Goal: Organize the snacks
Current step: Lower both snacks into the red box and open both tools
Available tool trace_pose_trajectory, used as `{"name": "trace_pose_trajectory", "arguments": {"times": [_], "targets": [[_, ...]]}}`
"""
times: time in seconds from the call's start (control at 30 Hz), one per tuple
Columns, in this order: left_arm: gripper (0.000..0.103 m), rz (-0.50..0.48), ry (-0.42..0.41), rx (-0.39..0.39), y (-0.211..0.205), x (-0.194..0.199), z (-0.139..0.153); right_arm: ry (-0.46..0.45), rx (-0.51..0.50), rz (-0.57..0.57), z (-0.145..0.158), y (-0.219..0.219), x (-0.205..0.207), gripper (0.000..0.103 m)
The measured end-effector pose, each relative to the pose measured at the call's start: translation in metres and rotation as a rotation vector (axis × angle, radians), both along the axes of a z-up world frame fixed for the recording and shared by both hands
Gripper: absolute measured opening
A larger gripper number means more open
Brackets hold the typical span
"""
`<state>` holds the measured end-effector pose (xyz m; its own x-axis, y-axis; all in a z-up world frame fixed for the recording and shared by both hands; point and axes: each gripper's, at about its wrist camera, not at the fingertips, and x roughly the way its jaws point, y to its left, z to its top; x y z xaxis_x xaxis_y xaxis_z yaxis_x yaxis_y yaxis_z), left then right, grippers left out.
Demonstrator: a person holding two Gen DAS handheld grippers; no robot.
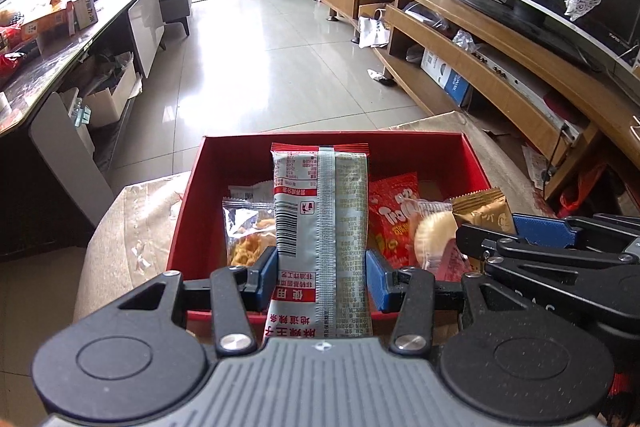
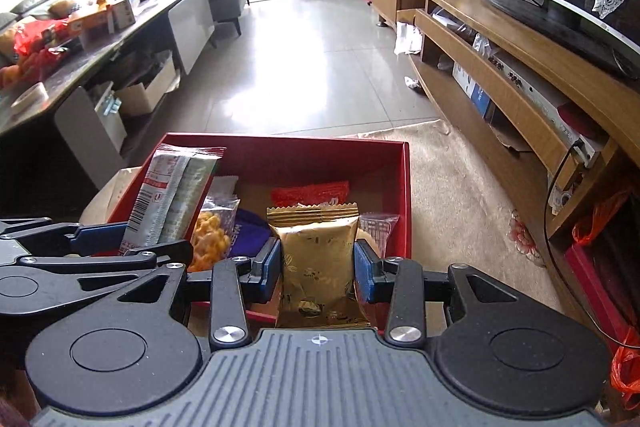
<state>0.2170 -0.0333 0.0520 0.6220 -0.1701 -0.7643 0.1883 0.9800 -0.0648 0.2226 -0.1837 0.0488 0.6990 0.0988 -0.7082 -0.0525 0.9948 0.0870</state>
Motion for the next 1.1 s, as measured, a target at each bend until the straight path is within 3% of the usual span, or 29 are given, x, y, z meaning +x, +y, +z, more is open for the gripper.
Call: {"name": "trace_pose_trajectory", "arguments": {"times": [1.1], "targets": [[0.040,0.059,0.023,0.073,-0.008,0.043,-0.036,0.033,-0.087,0.000,-0.028,0.013,0.042,0.048]]}}
